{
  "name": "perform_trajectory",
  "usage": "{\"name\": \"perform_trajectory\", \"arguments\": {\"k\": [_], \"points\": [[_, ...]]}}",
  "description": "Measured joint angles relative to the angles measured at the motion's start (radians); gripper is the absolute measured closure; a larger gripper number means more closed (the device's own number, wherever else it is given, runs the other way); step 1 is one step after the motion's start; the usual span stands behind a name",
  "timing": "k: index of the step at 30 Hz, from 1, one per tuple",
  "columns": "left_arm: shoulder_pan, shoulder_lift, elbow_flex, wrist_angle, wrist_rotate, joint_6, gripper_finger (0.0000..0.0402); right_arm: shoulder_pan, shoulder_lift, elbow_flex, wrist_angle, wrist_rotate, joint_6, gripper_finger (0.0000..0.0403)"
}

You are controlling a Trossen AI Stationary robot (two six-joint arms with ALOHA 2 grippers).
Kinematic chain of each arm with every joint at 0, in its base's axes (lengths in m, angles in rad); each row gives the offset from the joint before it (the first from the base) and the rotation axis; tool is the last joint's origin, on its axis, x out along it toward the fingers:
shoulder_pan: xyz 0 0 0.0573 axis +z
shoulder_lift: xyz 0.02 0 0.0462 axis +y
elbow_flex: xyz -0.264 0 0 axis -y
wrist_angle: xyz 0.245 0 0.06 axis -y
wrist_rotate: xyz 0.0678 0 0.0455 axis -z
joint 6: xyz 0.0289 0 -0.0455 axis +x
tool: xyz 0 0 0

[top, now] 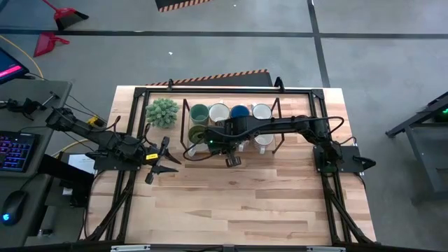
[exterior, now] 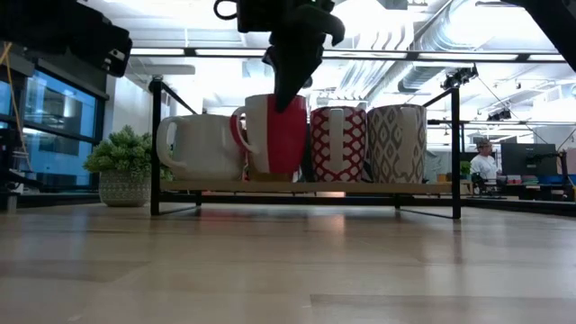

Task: Place coffee mugs
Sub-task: Adjust the mugs on the shelf

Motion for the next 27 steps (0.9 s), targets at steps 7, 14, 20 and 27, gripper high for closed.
{"name": "perform_trajectory", "arguments": {"k": [7,14,20,27], "points": [[0.0,0.0,0.0,0.007,-0.001,-0.016,0.0273,0.001,0.0,0.0,-0.005,-0.028,-0.086,0.0403],[0.0,0.0,0.0,0.007,-0.001,-0.025,0.0273,0.003,0.0,0.0,-0.005,-0.051,-0.113,0.0403],[0.0,0.0,0.0,0.007,-0.001,-0.026,0.0273,0.003,-0.001,-0.006,0.0,-0.041,-0.127,0.0403],[0.0,0.0,0.0,0.007,-0.004,-0.026,0.0273,-0.004,-0.001,-0.006,0.003,-0.05,-0.119,0.0403]]}}
